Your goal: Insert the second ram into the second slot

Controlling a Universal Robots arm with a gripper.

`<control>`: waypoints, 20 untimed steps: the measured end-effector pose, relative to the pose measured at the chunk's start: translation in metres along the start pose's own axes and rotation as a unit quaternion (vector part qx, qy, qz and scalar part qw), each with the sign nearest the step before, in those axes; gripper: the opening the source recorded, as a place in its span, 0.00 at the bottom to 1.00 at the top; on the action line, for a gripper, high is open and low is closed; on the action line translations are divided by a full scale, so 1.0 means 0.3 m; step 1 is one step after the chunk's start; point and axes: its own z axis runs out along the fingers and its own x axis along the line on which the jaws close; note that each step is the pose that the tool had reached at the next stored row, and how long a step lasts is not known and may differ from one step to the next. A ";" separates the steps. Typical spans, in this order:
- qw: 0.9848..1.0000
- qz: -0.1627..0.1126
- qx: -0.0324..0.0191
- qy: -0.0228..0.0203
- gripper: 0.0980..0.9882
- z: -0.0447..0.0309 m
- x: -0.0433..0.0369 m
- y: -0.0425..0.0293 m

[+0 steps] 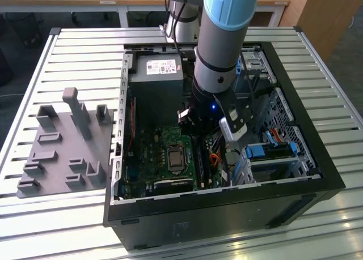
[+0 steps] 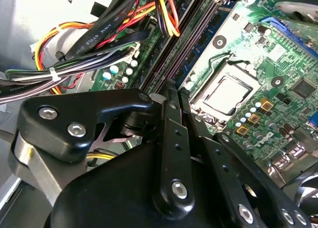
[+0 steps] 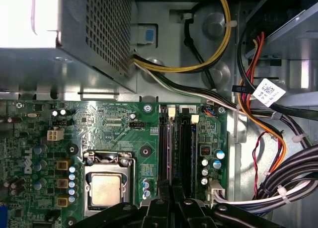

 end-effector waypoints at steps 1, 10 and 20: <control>1.000 0.000 0.000 0.000 0.04 0.001 0.000 0.000; 1.000 0.002 0.000 0.000 0.04 0.007 -0.001 -0.005; 1.000 0.002 0.000 0.000 0.04 0.017 -0.002 -0.006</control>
